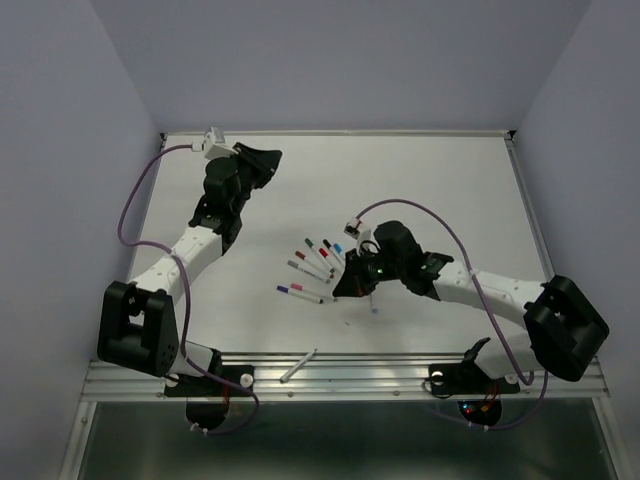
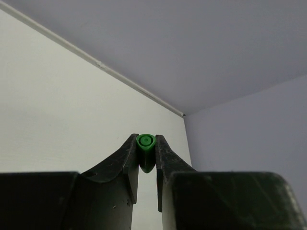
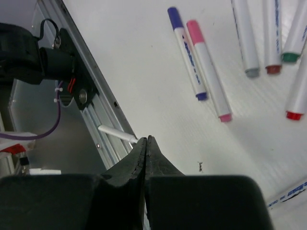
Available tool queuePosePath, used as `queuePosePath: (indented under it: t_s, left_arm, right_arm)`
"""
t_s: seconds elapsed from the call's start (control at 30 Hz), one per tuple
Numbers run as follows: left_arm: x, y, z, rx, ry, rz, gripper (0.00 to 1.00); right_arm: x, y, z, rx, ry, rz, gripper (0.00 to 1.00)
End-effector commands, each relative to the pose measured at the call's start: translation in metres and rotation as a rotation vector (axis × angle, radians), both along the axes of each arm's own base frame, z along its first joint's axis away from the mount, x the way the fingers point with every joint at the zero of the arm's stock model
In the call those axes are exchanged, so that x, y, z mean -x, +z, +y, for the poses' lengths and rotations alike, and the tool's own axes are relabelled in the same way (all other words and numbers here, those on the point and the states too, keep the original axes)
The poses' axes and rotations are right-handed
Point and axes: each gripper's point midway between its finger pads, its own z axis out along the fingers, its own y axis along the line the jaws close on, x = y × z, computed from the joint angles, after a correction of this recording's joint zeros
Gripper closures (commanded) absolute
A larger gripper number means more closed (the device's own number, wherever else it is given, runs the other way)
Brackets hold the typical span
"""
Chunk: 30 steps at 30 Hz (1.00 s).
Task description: Open the pen caps
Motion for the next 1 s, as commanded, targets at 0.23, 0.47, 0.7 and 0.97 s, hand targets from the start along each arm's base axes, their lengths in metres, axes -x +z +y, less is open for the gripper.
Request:
queuePosePath:
  t_s: [0.23, 0.47, 0.7, 0.97]
  left_arm:
    - [-0.004, -0.08, 0.049, -0.271, 0.126, 0.288, 0.99]
    - [-0.002, -0.144, 0.051, -0.362, 0.1, 0.488, 0.92]
    - [0.001, -0.195, 0.053, -0.411, 0.088, 0.63, 0.84]
    - [0.011, -0.226, 0.051, -0.426, 0.053, 0.725, 0.66]
  right_arm:
    - [-0.084, 0.017, -0.025, 0.156, -0.348, -0.212, 0.98]
    - [-0.086, -0.005, -0.03, 0.227, -0.37, -0.169, 0.93]
    - [-0.109, 0.002, -0.057, 0.271, -0.586, -0.21, 0.8]
    - [-0.101, -0.003, -0.069, 0.298, -0.608, -0.196, 0.62]
